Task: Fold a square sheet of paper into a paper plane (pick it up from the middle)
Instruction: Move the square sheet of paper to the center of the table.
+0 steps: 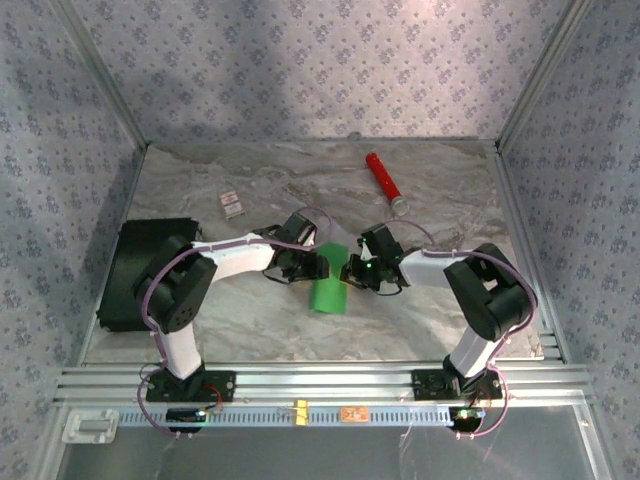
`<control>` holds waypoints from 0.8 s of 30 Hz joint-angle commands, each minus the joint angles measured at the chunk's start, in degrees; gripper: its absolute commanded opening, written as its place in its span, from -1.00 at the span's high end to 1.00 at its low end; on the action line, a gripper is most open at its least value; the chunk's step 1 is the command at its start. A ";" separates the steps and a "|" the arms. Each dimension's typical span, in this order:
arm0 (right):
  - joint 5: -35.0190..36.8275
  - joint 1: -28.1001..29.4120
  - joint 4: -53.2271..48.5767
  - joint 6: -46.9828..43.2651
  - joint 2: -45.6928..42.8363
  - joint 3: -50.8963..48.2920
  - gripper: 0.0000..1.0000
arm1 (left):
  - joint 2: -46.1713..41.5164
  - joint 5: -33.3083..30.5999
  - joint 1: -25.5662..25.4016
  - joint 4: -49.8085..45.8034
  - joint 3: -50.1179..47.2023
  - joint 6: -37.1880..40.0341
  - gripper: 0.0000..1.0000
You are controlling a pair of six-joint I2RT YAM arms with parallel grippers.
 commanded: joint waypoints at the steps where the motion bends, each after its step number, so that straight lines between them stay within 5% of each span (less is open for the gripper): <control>1: 2.84 0.23 -7.68 -3.60 1.29 1.75 0.83 | 0.44 0.33 -0.85 -0.39 -0.10 -0.53 -0.12; 13: -3.75 -3.42 -14.76 -16.73 -0.15 4.17 0.81 | -6.41 5.13 -0.86 14.58 -8.01 -12.66 -0.27; 24: -3.13 -4.28 -9.38 -10.65 -0.54 0.84 0.80 | -6.45 7.24 -0.76 26.15 -13.20 -21.58 -0.20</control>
